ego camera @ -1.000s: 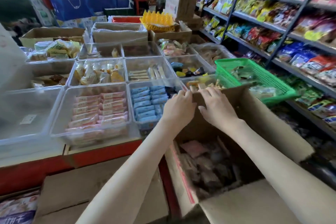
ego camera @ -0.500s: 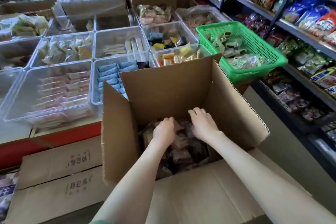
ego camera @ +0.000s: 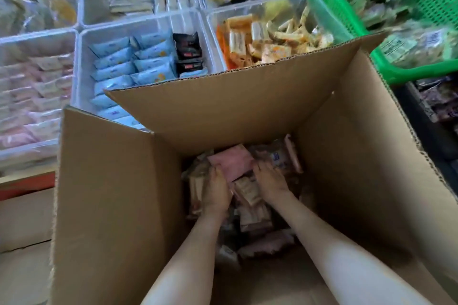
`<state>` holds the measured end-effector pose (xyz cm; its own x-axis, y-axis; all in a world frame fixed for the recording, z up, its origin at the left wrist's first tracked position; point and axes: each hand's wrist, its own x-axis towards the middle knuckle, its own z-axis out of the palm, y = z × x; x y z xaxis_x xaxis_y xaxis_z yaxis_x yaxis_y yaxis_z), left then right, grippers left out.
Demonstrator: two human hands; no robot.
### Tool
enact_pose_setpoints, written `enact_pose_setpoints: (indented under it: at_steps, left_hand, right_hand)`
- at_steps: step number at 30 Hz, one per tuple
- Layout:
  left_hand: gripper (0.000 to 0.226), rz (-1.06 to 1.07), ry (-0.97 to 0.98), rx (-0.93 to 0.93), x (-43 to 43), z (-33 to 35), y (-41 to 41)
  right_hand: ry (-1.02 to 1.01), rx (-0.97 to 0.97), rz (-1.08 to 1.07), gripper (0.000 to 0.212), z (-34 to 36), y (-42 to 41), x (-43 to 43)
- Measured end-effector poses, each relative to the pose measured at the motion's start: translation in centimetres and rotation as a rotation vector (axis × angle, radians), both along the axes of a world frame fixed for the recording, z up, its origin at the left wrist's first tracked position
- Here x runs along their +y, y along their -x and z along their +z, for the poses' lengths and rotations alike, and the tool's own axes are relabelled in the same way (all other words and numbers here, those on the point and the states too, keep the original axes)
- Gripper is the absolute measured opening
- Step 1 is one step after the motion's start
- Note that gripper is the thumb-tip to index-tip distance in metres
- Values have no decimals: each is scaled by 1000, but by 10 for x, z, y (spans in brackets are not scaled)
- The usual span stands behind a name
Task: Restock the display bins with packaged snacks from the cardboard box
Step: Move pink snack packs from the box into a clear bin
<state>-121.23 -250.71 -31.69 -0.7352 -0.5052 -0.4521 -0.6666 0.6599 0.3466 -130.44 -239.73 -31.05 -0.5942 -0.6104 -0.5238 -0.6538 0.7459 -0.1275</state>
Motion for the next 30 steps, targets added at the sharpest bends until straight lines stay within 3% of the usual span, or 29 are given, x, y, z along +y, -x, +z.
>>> enact_pose_setpoints:
  at_steps: [4, 7, 11, 17, 21, 25, 27, 30]
  left_hand:
    - [47, 282, 65, -7, -4, -6, 2]
    - [38, 442, 54, -13, -4, -4, 5]
    - [36, 616, -139, -41, -7, 4, 16]
    - [20, 697, -471, 174, 10, 42, 30]
    - [49, 744, -559, 264, 23, 89, 36]
    - [68, 805, -659, 320, 37, 132, 25]
    - [63, 794, -740, 344, 43, 155, 14]
    - [28, 810, -874, 496, 50, 196, -14]
  right_hand:
    - [20, -22, -34, 50, -15, 0, -3]
    - [14, -33, -41, 53, -19, -2, -3]
    - [18, -46, -26, 78, -13, -3, -4]
    - [204, -165, -60, 80, 12, -7, -4]
    - [339, -204, -138, 75, 45, -11, 1]
    - [639, -209, -196, 60, 90, -27, 21]
    - [705, -158, -213, 52, 113, -37, 33]
    - [804, -153, -263, 38, 151, -58, 45]
